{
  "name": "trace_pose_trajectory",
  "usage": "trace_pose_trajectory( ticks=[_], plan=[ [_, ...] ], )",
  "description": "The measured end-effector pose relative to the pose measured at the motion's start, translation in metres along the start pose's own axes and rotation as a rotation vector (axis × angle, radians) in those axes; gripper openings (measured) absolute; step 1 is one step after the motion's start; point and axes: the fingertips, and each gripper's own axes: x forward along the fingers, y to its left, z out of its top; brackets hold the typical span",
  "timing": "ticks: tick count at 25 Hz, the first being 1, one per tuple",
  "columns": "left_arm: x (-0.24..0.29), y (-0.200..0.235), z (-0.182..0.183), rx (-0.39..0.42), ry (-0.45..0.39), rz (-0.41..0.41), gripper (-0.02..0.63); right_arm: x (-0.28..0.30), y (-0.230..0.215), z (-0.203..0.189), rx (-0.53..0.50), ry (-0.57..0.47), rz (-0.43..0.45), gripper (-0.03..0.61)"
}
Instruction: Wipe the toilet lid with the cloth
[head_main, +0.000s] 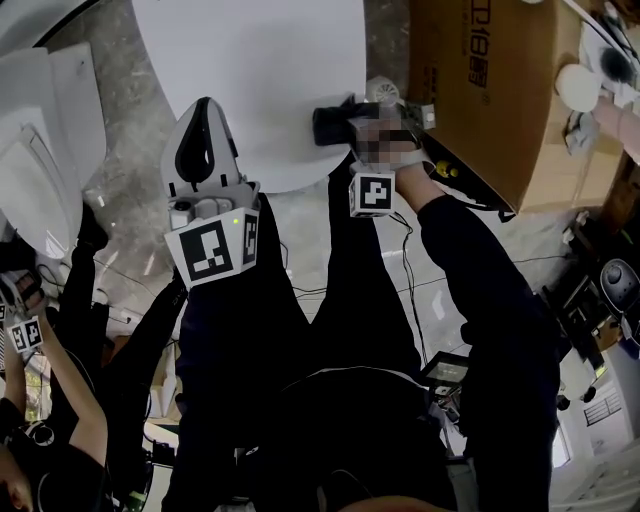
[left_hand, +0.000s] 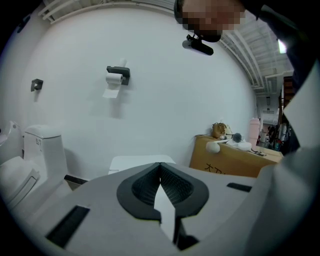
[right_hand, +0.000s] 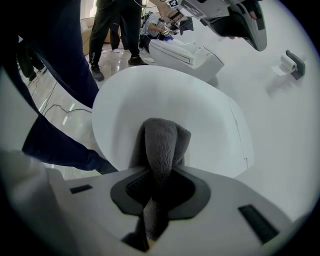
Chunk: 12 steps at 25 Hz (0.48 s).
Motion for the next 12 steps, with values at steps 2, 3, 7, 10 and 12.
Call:
trace_pose_trajectory(
  ticks=[2, 3, 7, 10, 12],
  plan=[
    [-0.002, 0.003, -0.001, -0.004, 0.000, 0.007, 0.015, -0.003, 0.012, 0.000, -0.004, 0.003, 0.019, 0.069],
    [-0.003, 0.004, -0.001, -0.006, 0.001, 0.010, 0.014, -0.005, 0.016, 0.000, -0.007, 0.009, 0.031, 0.069],
    [-0.007, 0.010, 0.000, -0.003, -0.001, 0.019, 0.015, -0.008, 0.016, 0.002, 0.052, 0.050, 0.112, 0.071],
    [-0.007, 0.014, -0.001, -0.002, -0.005, 0.024, 0.014, -0.005, -0.002, 0.004, 0.104, 0.052, 0.115, 0.071],
    [-0.007, 0.016, -0.003, -0.004, -0.001, 0.029, 0.015, -0.004, -0.031, 0.007, 0.112, 0.038, 0.068, 0.071]
  ],
)
